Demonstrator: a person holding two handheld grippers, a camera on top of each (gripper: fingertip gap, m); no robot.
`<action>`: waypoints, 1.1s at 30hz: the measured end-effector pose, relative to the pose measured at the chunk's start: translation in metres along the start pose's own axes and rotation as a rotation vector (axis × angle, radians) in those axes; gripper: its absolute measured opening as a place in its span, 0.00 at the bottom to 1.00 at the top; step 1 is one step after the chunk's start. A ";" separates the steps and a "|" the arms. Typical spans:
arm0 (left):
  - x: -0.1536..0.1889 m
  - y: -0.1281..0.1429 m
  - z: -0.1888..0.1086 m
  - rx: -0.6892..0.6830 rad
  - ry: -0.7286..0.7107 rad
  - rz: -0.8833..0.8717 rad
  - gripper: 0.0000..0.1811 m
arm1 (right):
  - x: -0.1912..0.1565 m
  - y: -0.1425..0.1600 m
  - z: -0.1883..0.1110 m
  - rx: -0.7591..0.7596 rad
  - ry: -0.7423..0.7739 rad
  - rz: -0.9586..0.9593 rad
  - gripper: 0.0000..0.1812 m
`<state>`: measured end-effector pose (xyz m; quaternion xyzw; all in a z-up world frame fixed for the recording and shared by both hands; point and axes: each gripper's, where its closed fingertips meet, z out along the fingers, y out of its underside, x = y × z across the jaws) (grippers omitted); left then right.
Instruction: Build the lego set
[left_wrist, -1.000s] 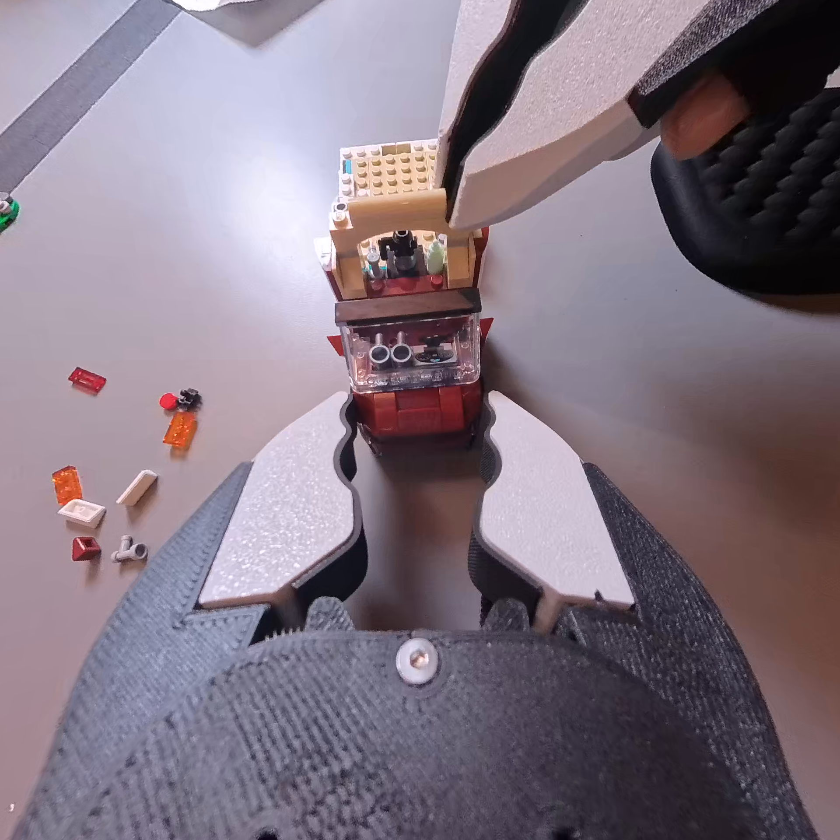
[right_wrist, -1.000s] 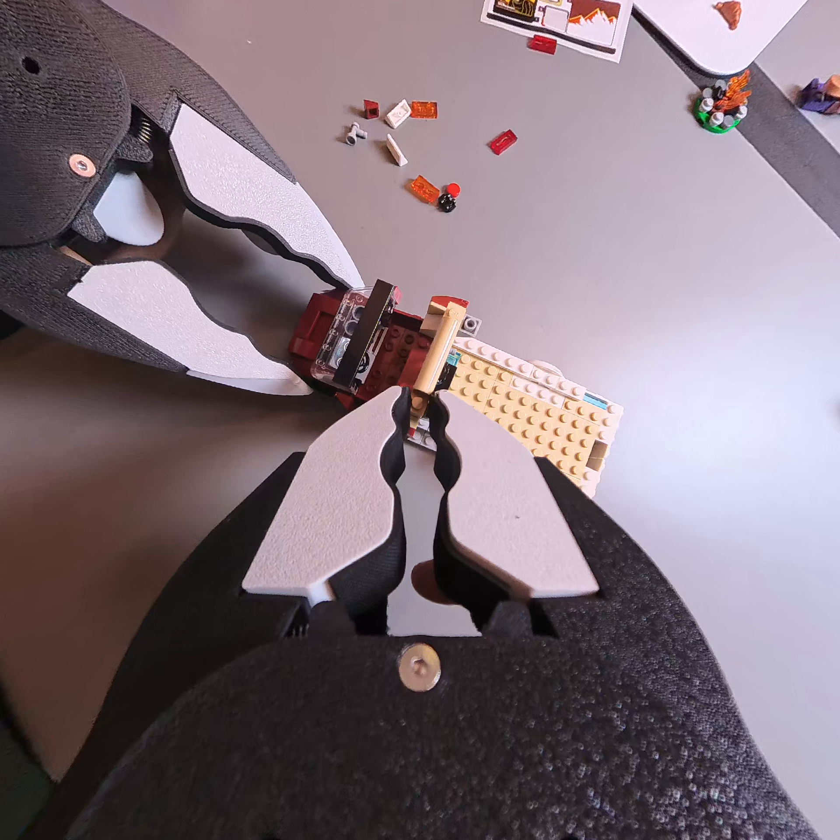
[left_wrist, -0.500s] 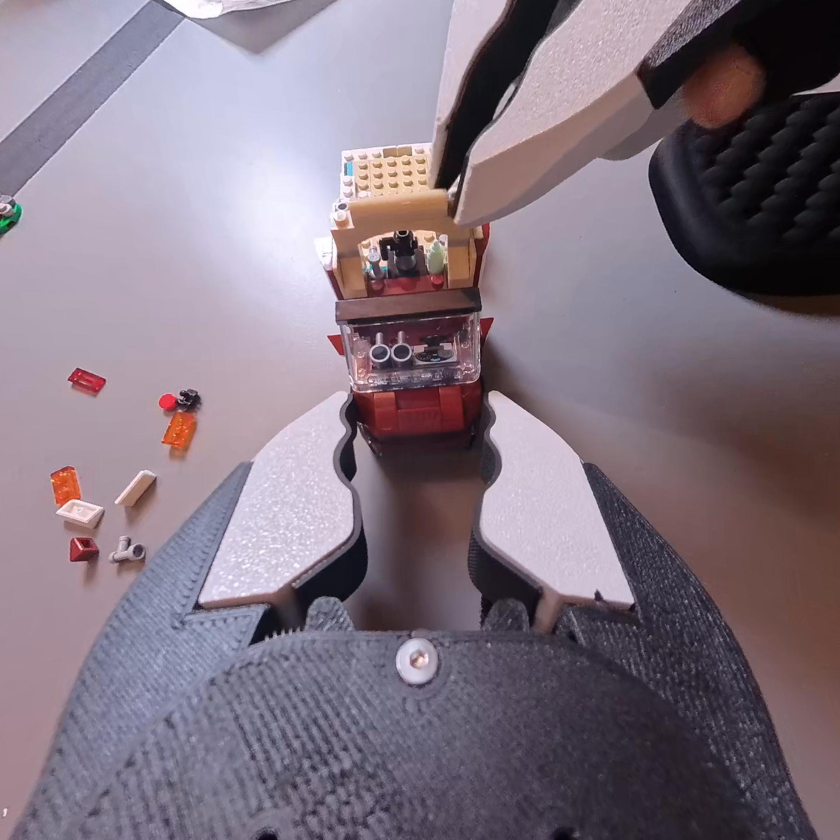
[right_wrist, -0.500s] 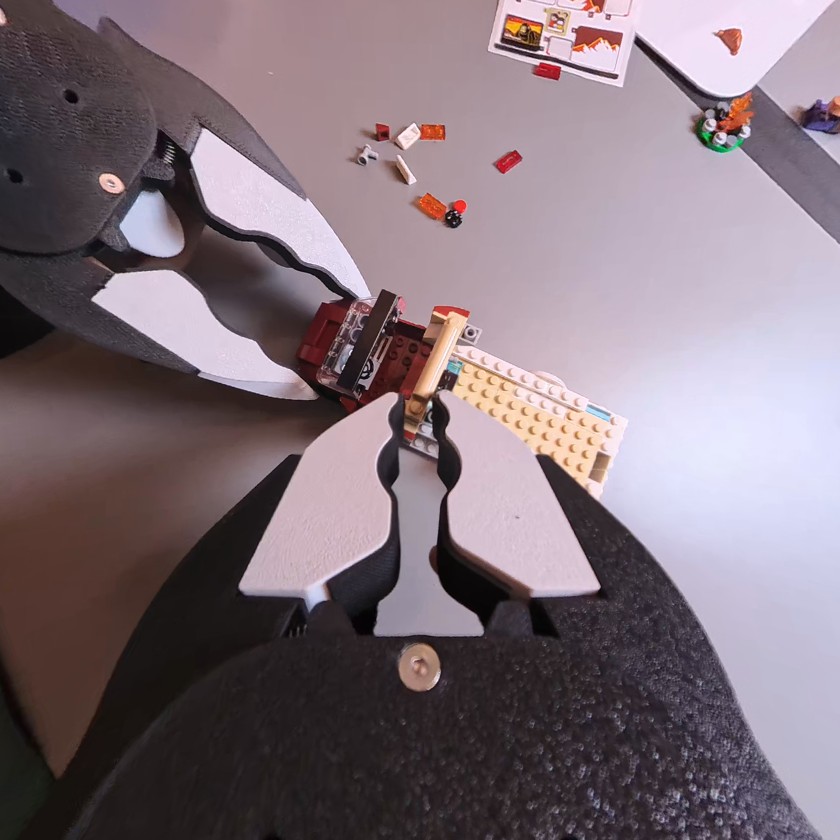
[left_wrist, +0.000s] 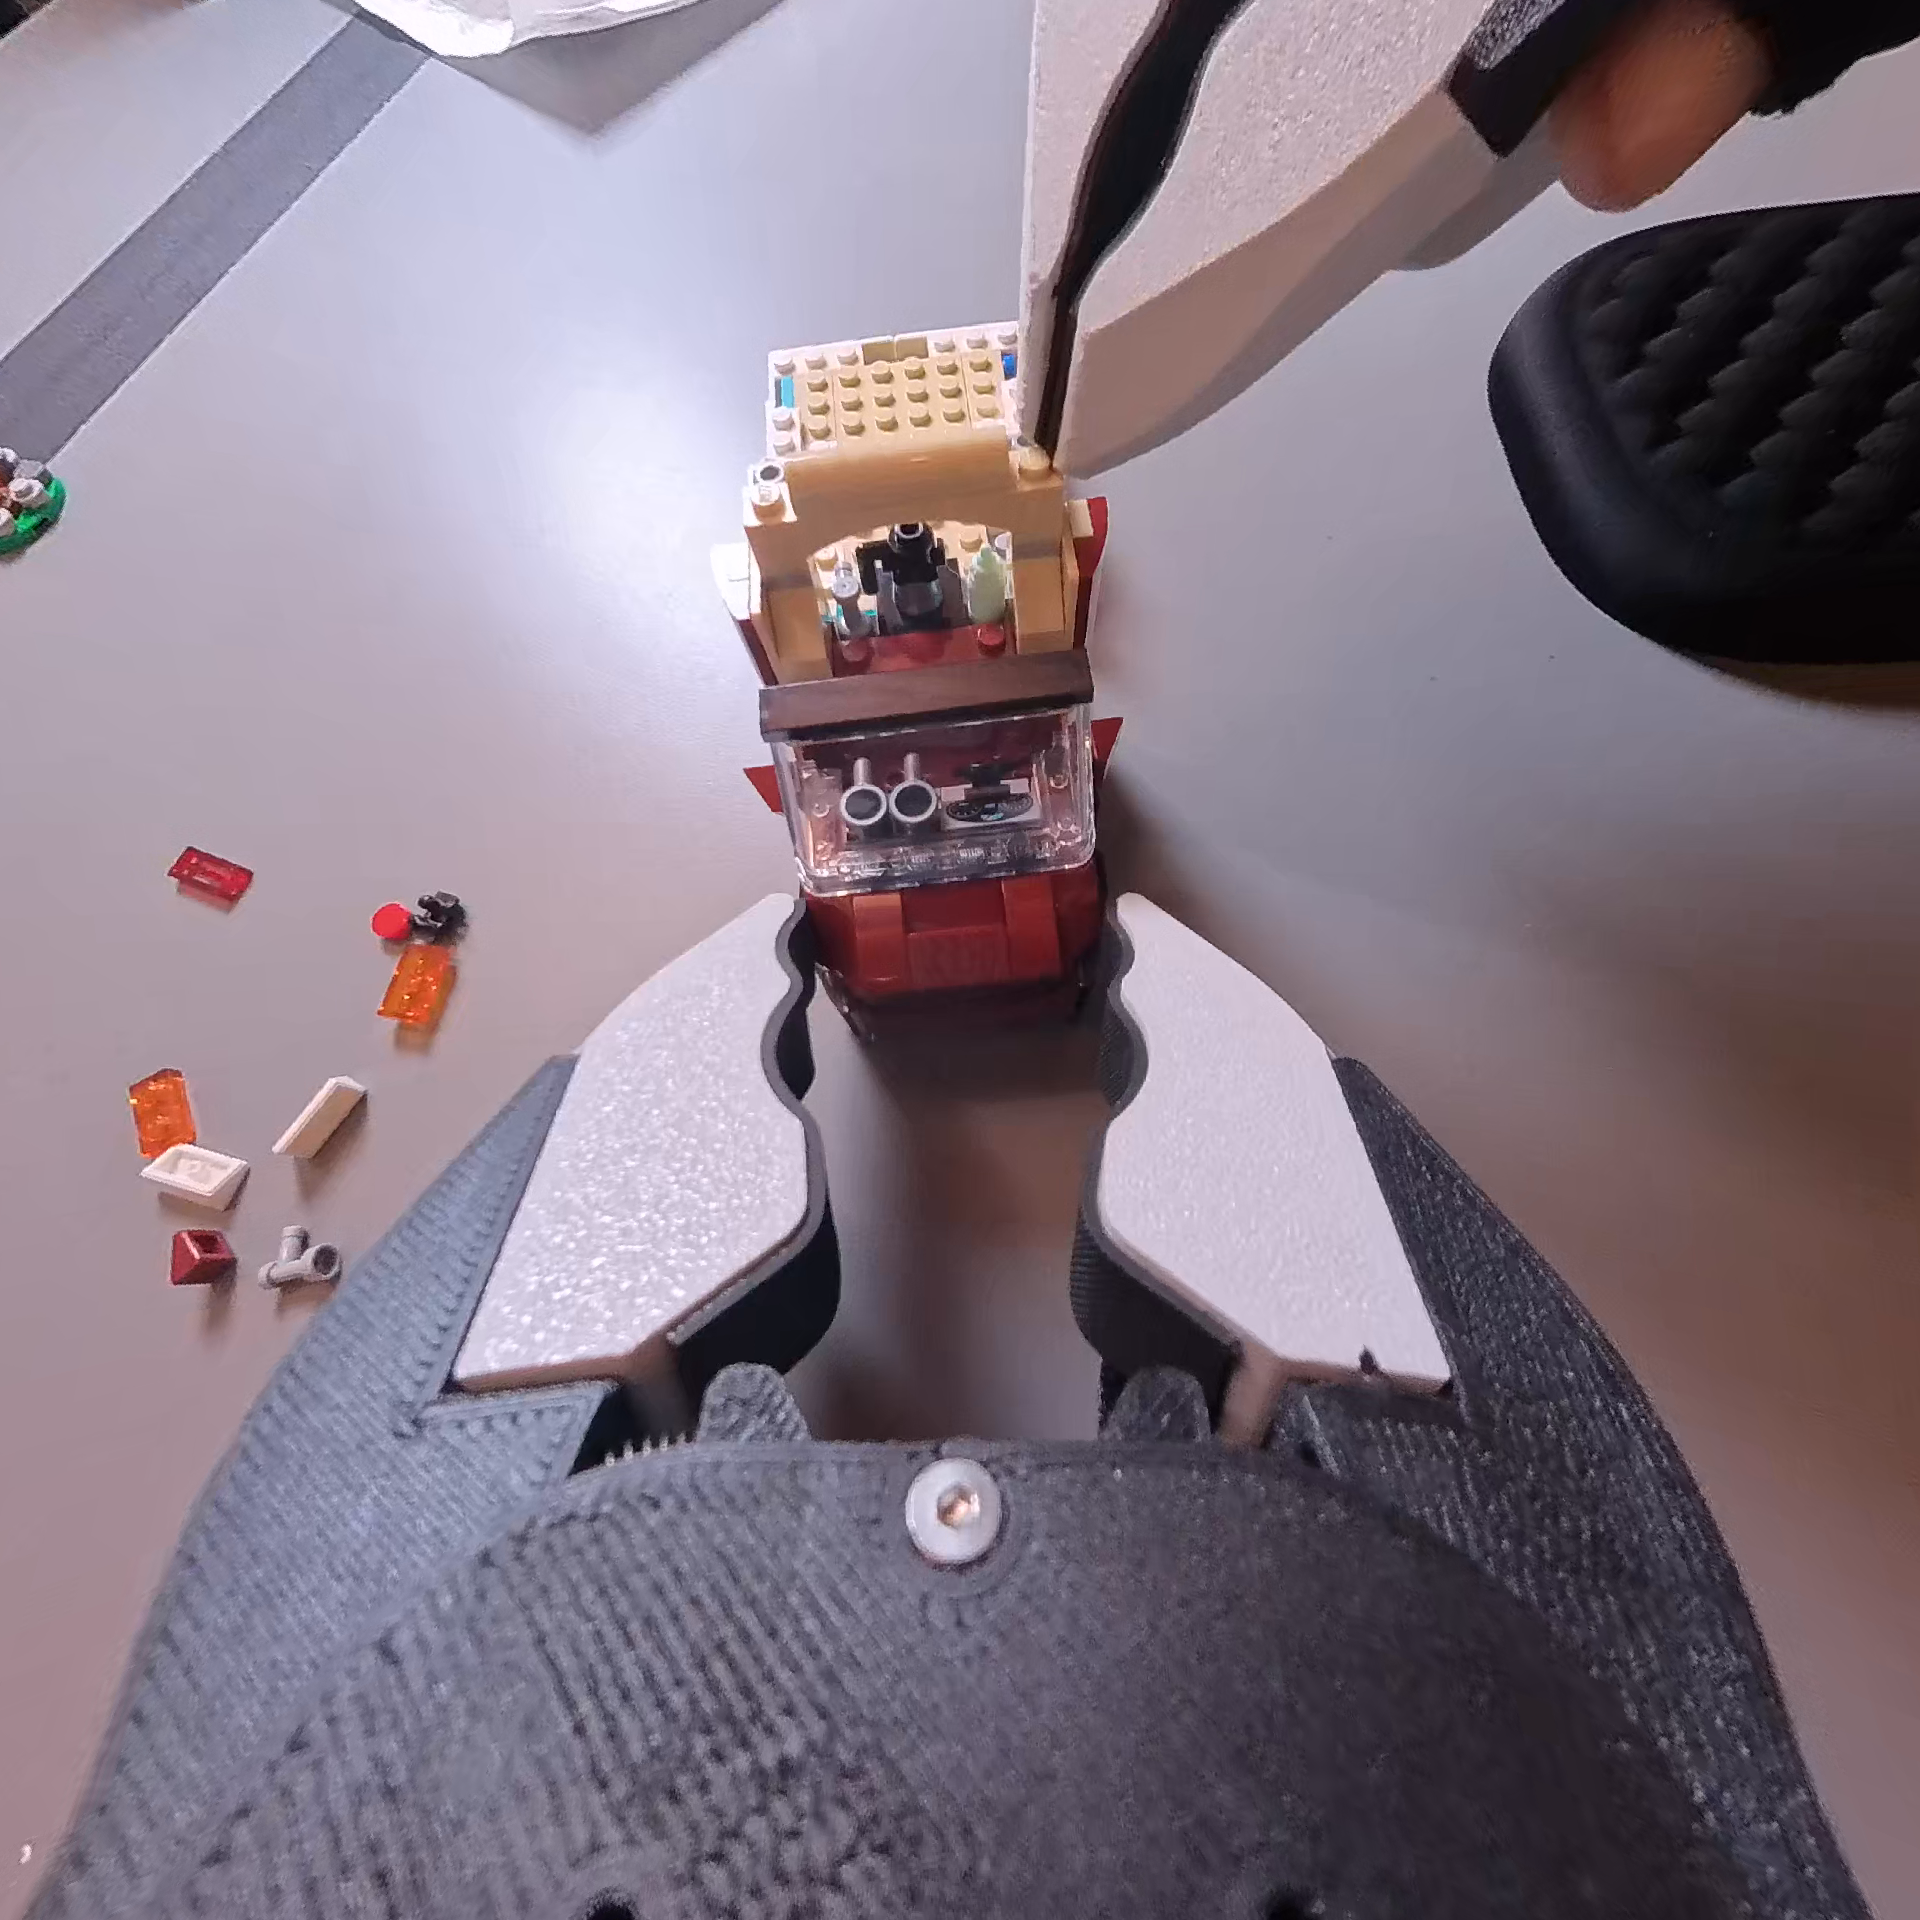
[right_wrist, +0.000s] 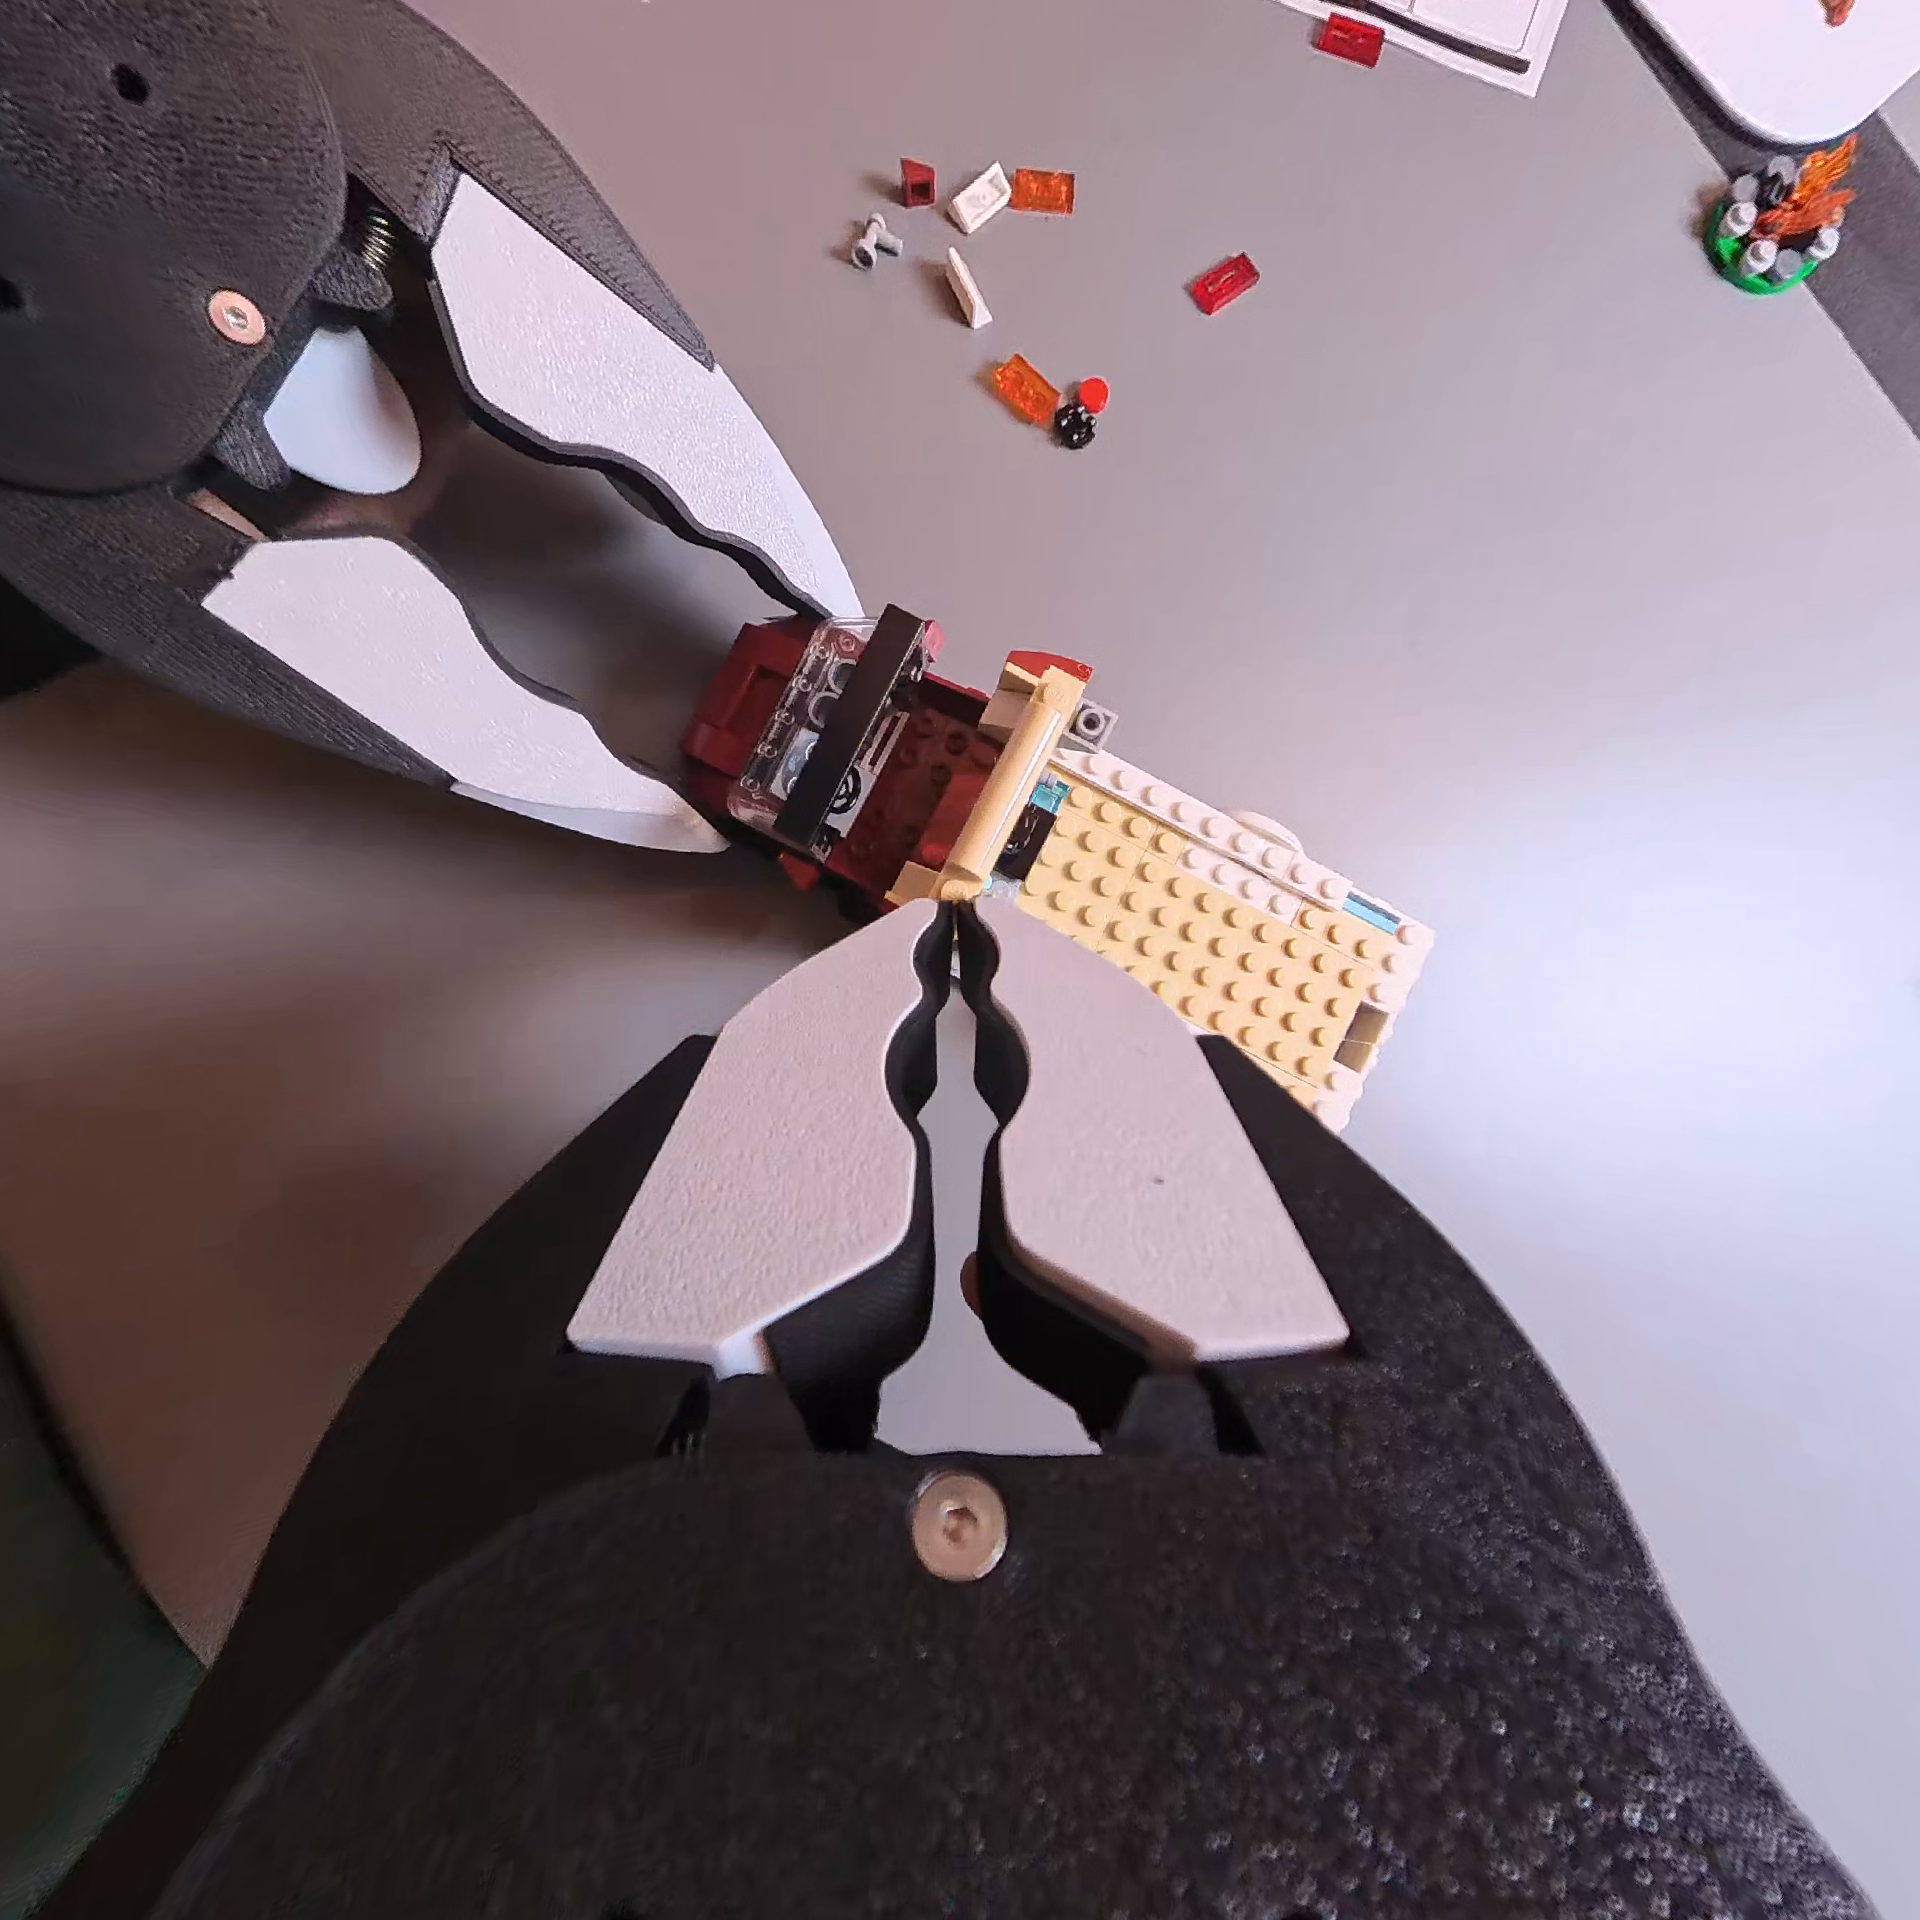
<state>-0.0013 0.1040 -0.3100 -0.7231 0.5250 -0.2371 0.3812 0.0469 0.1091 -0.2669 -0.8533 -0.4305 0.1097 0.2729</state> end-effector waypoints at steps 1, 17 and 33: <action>0.000 0.000 0.000 0.000 -0.001 0.002 0.29 | 0.000 0.000 0.000 -0.009 -0.001 -0.004 0.01; 0.000 0.001 0.000 -0.003 -0.008 0.019 0.29 | 0.000 -0.003 0.001 -0.098 -0.015 -0.013 0.01; -0.001 0.002 -0.001 0.000 0.014 0.040 0.29 | -0.002 -0.009 -0.004 0.031 -0.060 -0.025 0.08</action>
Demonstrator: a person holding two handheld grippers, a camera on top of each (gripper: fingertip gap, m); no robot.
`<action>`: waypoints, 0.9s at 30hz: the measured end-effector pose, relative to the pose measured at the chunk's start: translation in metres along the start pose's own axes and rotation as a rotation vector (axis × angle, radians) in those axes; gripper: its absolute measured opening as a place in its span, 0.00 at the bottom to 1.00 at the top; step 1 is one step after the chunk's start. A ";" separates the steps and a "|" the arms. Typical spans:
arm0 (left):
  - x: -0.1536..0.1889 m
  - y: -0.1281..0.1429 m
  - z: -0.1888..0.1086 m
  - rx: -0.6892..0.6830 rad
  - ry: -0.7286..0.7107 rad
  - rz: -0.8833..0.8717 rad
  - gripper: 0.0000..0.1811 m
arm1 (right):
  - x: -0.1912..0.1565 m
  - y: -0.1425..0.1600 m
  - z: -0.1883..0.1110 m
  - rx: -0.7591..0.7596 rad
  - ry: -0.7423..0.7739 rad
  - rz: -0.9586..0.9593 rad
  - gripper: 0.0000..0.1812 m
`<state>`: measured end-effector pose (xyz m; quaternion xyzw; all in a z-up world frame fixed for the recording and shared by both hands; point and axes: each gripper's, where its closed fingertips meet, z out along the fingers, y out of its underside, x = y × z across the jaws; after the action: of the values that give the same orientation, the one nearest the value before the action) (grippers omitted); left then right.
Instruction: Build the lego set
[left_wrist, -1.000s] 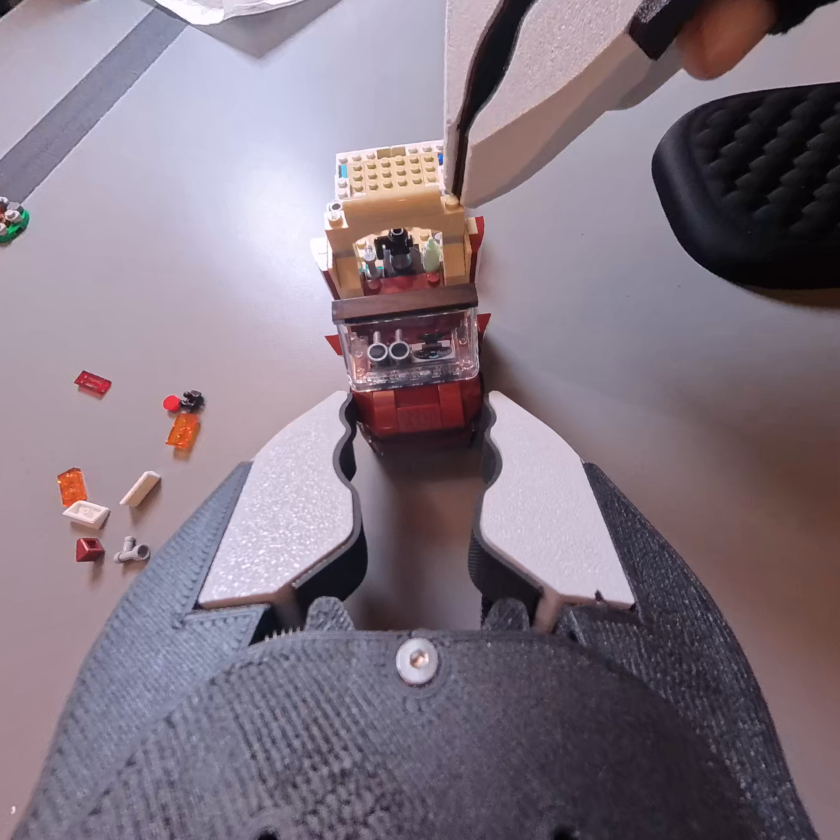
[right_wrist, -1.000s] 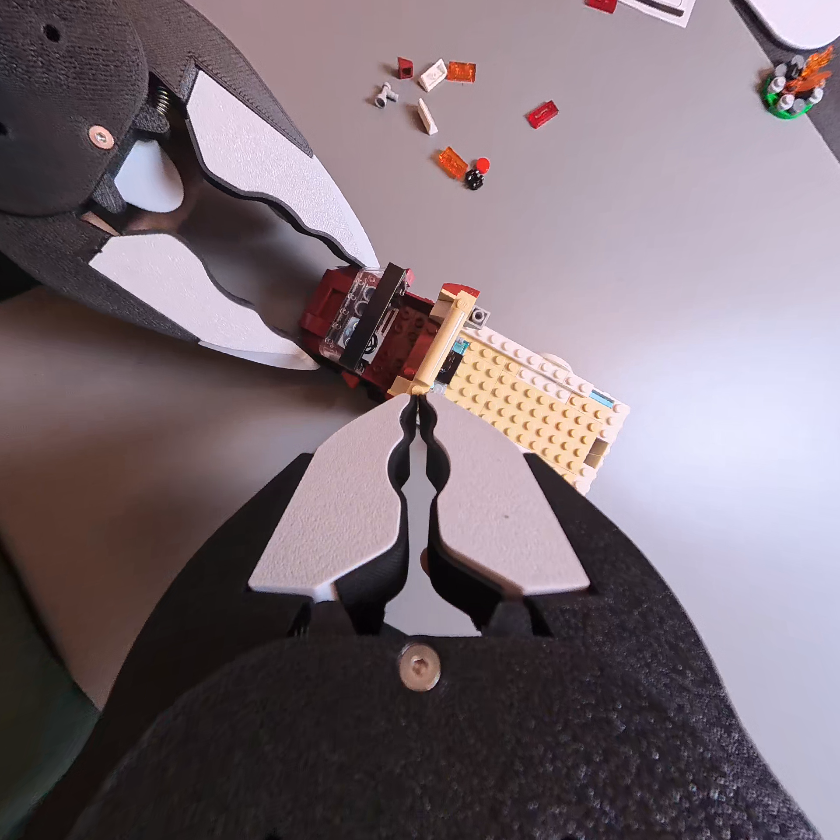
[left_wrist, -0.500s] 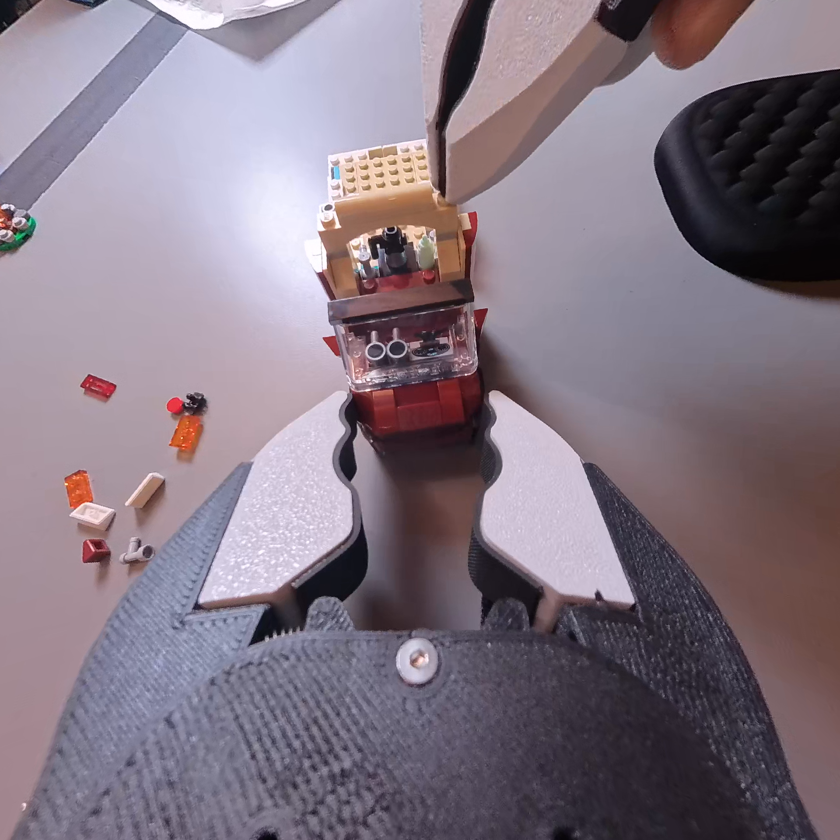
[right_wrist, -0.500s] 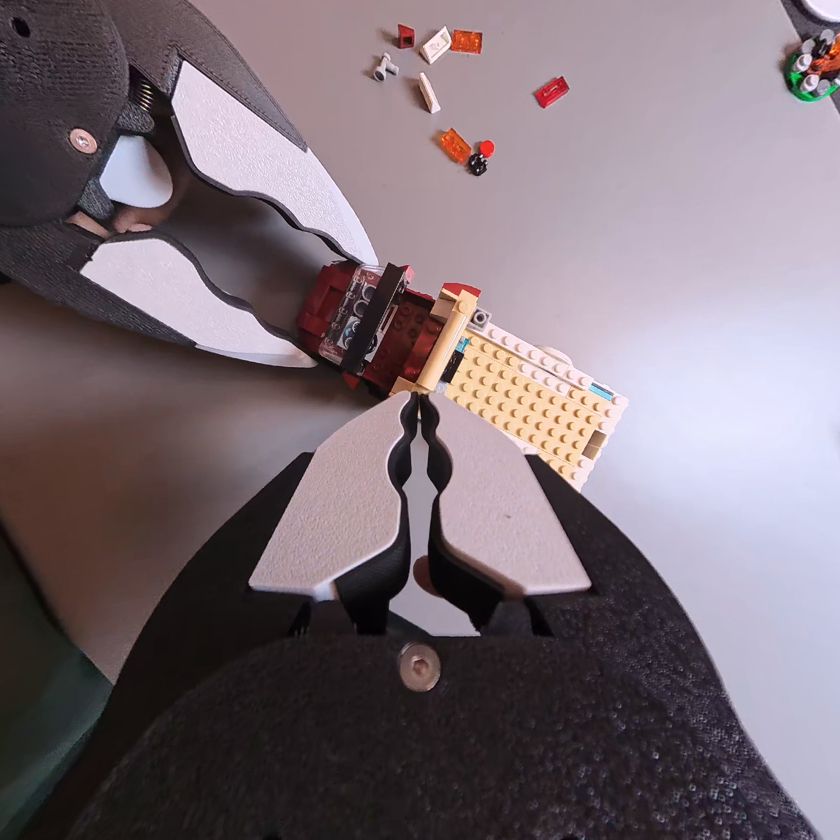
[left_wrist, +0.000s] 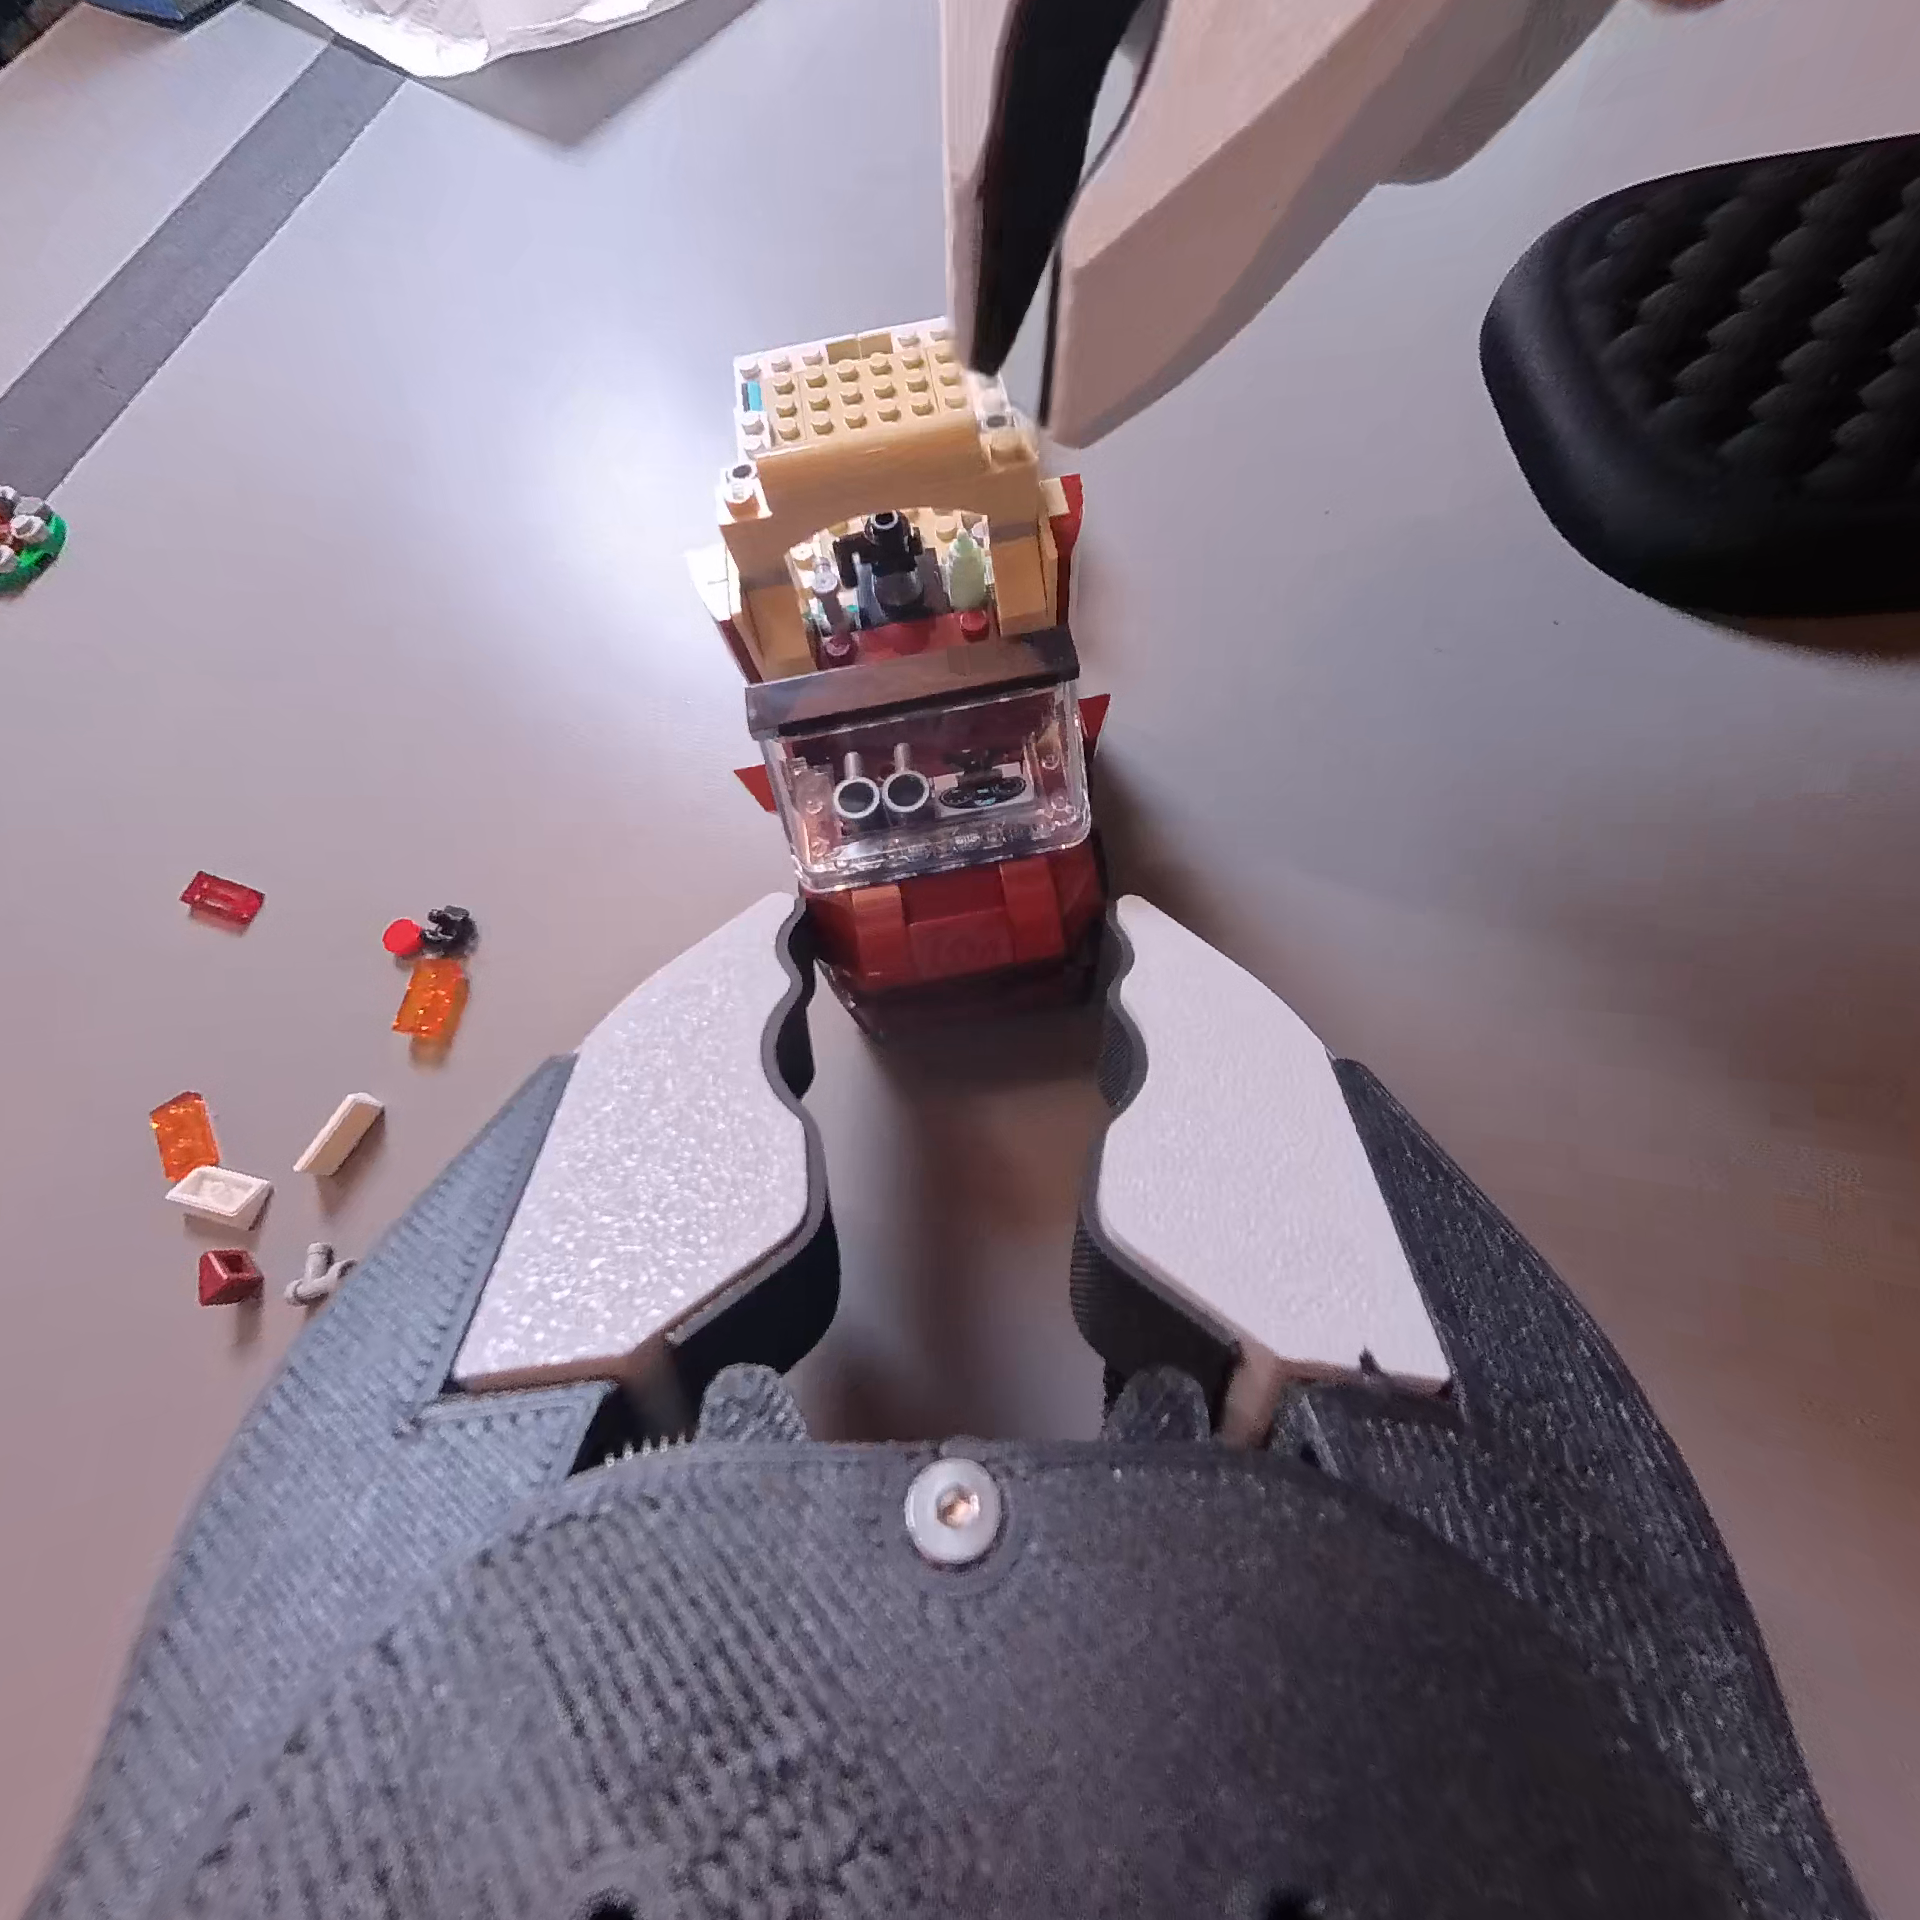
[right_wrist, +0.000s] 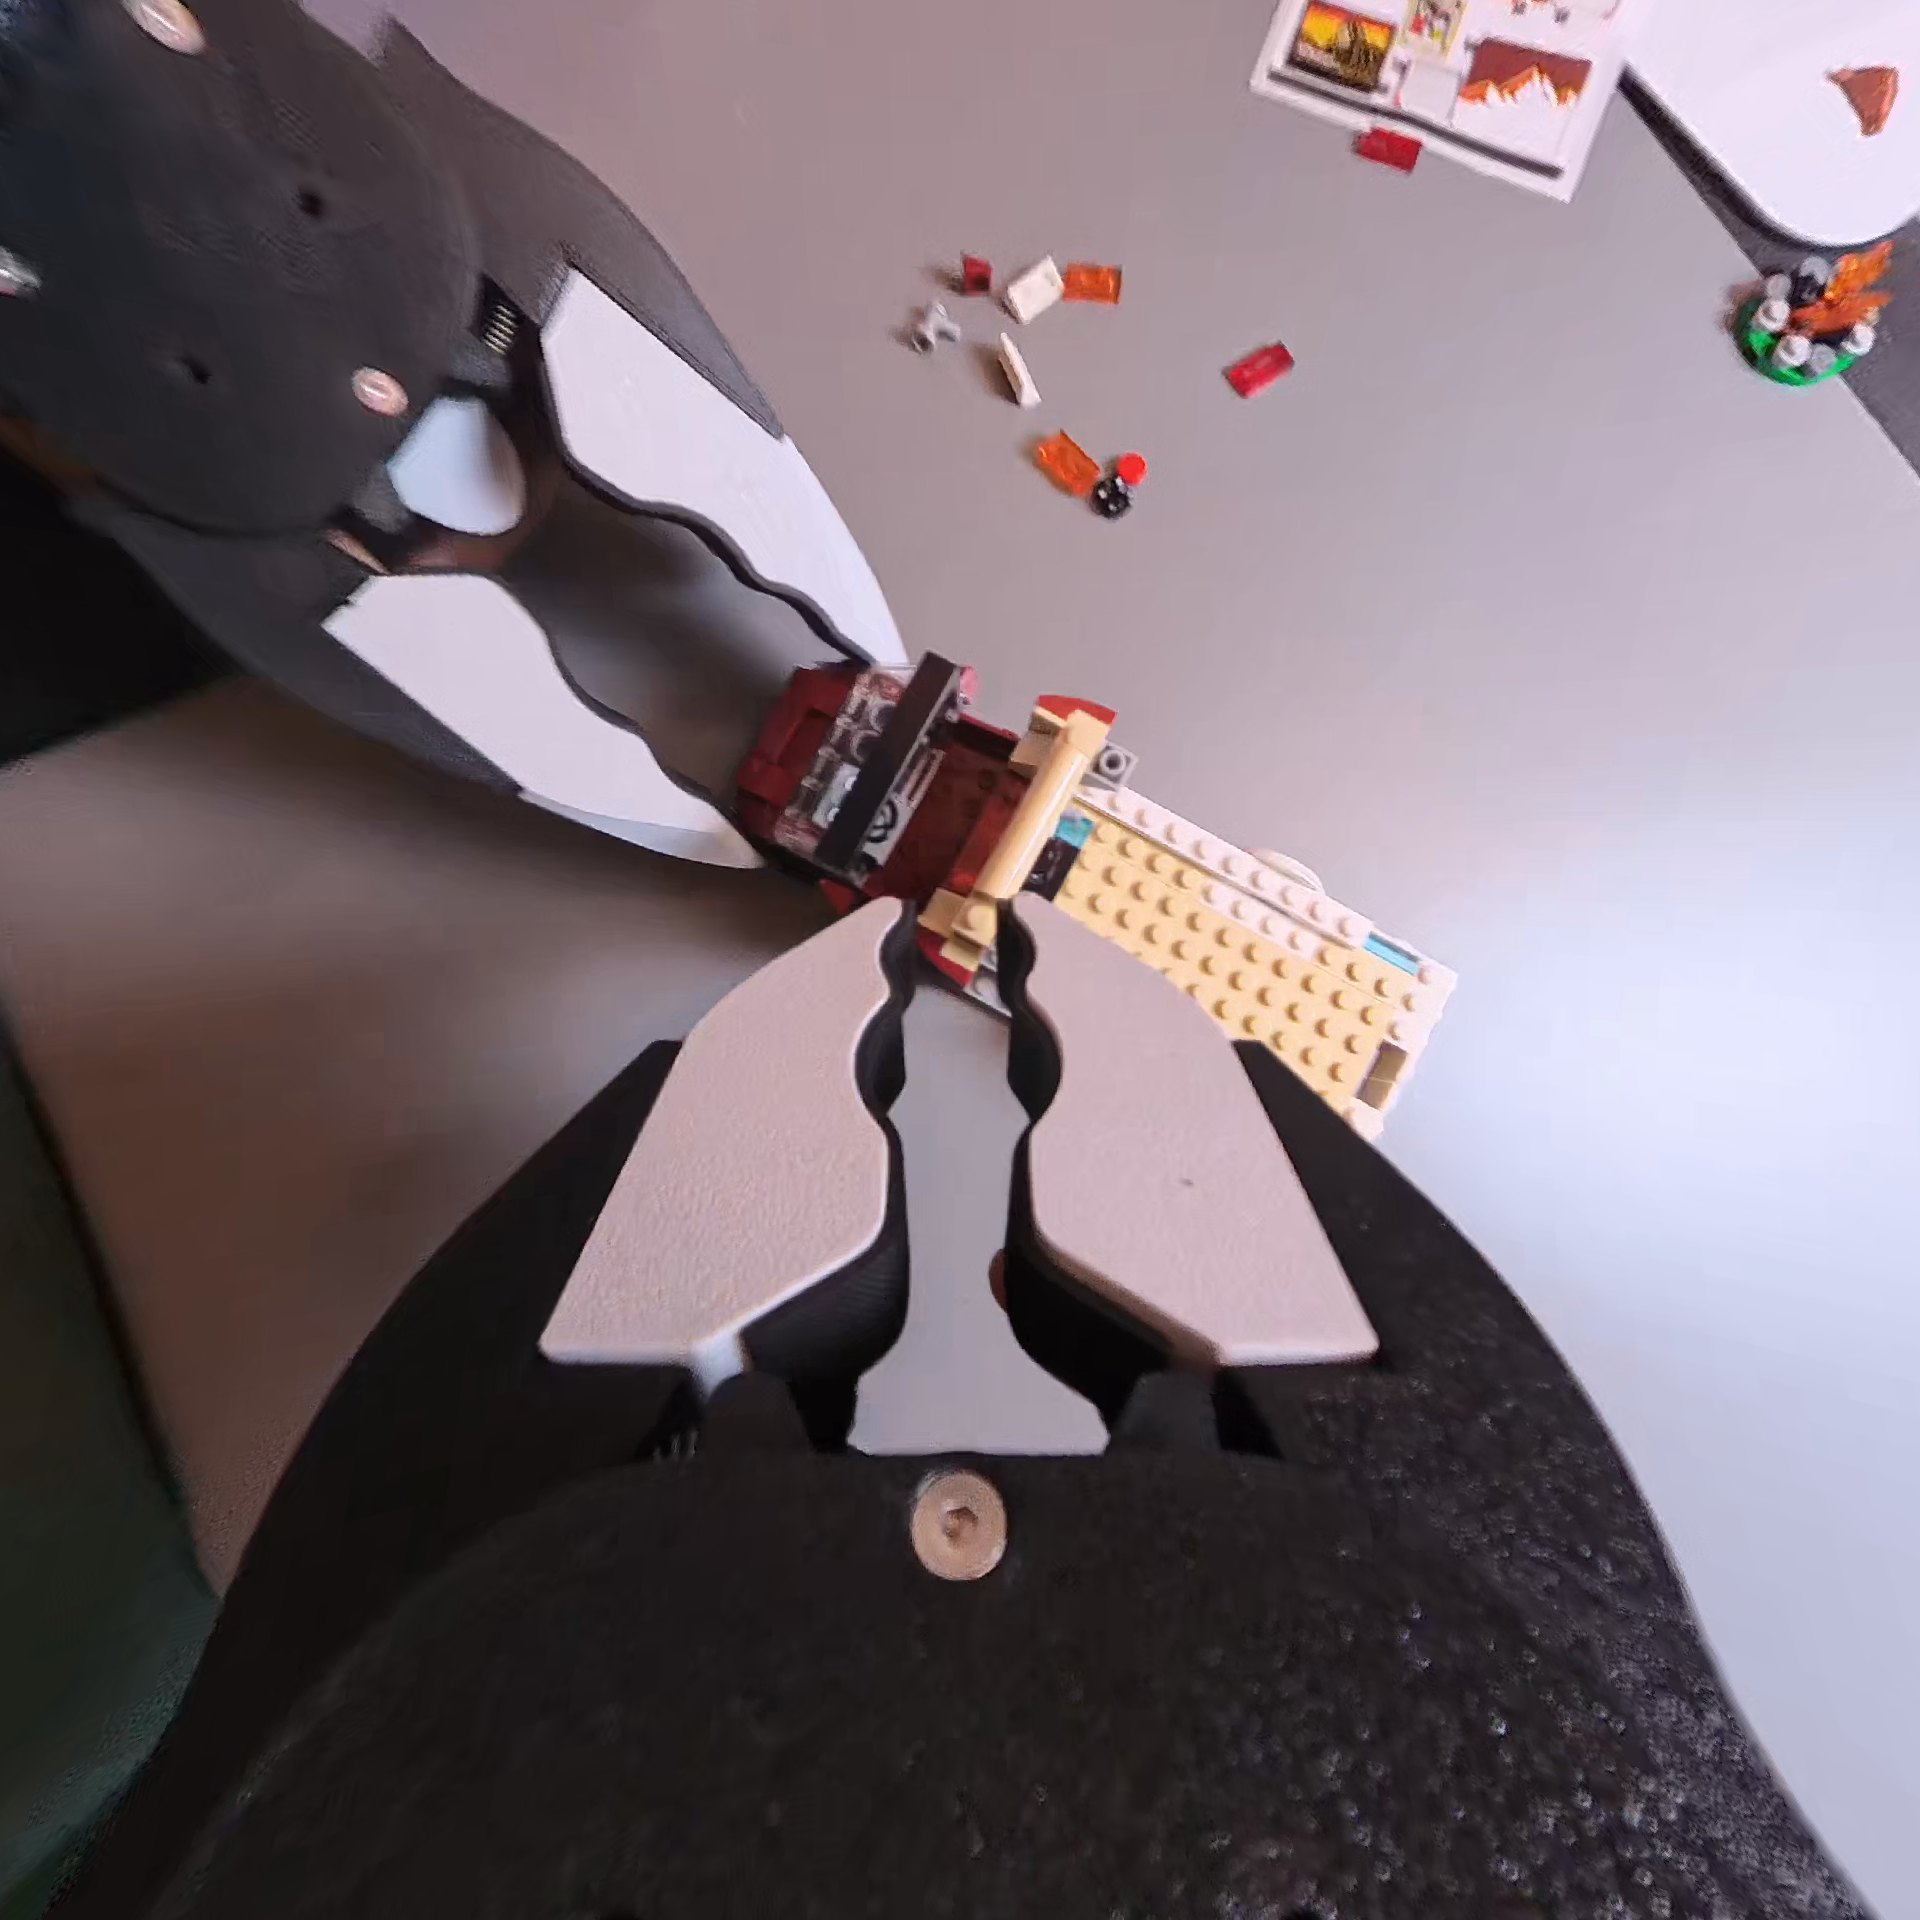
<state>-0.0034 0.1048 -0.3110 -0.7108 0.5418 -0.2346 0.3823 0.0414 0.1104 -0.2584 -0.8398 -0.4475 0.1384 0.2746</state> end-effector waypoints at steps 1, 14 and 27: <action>0.000 0.000 0.000 0.003 0.008 0.006 0.29 | -0.002 -0.002 -0.003 0.051 -0.039 0.015 0.12; -0.013 0.006 -0.004 0.043 0.209 0.172 0.29 | 0.068 0.079 0.019 -0.085 -0.115 -0.355 0.45; -0.076 0.008 0.000 0.048 -0.014 0.097 0.26 | 0.040 0.104 0.016 -0.102 -0.080 -0.052 0.41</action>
<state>-0.0311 0.1762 -0.3112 -0.6760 0.5670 -0.2237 0.4141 0.1266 0.1018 -0.3319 -0.8346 -0.4862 0.1415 0.2168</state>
